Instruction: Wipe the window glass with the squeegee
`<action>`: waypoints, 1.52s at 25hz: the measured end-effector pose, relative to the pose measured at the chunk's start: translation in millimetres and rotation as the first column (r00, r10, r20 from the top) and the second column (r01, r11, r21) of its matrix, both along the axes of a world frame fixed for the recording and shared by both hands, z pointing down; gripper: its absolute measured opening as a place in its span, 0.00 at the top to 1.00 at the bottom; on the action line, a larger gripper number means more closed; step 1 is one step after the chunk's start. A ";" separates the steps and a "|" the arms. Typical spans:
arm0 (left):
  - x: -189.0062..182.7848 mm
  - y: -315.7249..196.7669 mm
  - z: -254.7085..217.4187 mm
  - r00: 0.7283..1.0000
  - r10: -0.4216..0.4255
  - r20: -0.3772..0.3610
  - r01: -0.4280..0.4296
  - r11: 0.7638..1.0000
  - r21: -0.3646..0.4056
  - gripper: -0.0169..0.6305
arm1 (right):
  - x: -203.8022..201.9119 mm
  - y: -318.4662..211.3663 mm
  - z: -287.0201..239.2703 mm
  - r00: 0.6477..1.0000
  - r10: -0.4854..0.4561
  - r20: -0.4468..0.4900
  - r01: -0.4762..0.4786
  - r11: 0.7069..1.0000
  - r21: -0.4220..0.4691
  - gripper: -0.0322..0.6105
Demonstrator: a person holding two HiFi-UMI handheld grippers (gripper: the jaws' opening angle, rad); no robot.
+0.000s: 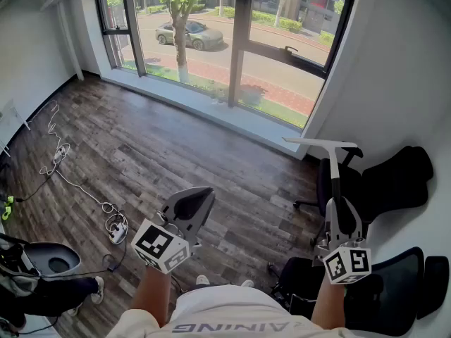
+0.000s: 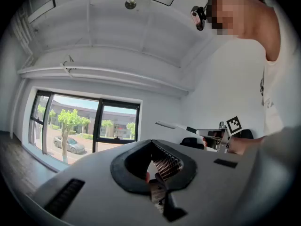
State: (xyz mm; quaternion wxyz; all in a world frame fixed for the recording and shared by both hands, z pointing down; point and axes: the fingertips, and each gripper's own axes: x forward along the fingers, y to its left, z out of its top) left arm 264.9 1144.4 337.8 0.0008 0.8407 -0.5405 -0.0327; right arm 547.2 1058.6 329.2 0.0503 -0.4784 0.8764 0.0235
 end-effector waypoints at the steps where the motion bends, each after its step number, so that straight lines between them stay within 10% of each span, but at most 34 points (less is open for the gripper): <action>1: 1.1 -0.7 1.7 1.000 0.001 -0.001 -0.001 1.000 0.001 0.95 | 0.3 -0.2 1.1 1.000 -0.001 -0.002 0.001 1.000 0.000 0.79; 38: 67.5 -17.0 5.9 1.000 -0.021 0.018 0.021 1.000 -0.019 0.95 | 52.1 -25.5 14.8 0.992 -0.106 0.075 0.109 0.993 -0.035 0.79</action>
